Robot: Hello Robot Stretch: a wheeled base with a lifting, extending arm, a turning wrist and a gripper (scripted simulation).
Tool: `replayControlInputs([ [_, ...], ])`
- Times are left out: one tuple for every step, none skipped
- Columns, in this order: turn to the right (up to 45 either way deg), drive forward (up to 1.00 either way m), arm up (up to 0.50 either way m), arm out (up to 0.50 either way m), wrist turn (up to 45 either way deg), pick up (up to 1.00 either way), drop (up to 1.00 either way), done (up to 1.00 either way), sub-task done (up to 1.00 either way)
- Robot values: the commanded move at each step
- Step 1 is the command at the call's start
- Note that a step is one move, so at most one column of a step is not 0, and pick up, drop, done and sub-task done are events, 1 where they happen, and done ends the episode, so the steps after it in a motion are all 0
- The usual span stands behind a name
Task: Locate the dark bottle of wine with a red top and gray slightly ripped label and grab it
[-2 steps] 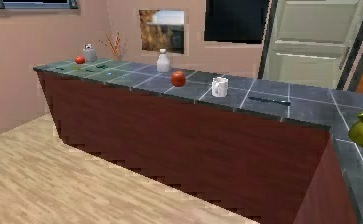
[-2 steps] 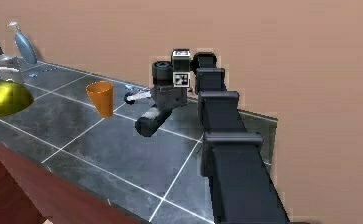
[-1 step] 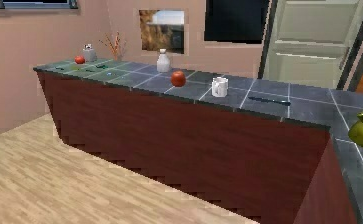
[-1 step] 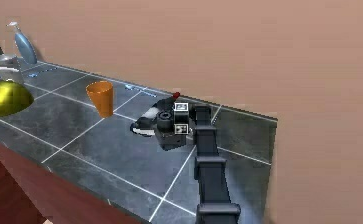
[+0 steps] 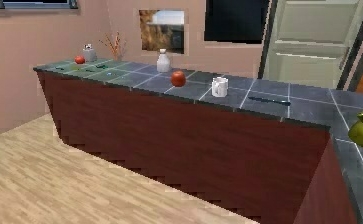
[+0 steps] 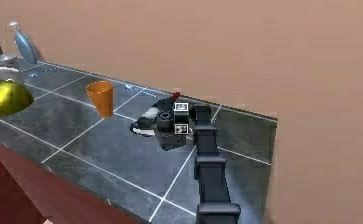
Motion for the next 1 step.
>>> replayControlInputs([
  [0.0, 0.0, 0.1, 0.0, 0.0, 0.0, 0.0, 0.0, 0.0],
])
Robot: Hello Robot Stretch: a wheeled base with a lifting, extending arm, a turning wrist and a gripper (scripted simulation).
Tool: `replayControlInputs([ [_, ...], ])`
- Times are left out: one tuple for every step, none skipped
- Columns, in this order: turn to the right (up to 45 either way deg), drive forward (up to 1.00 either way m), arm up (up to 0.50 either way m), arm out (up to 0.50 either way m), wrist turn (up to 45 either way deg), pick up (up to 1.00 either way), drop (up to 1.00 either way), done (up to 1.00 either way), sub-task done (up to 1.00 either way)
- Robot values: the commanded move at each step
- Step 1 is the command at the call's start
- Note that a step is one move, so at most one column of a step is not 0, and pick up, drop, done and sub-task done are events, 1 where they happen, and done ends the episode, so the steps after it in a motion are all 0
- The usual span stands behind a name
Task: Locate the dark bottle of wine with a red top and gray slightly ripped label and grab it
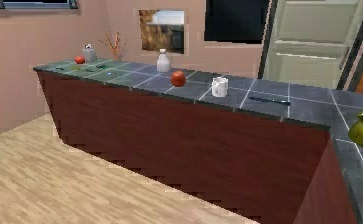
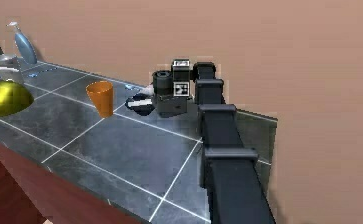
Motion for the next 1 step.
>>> replayControlInputs([
  [0.0, 0.0, 0.0, 0.0, 0.0, 0.0, 0.0, 1.0, 0.0],
])
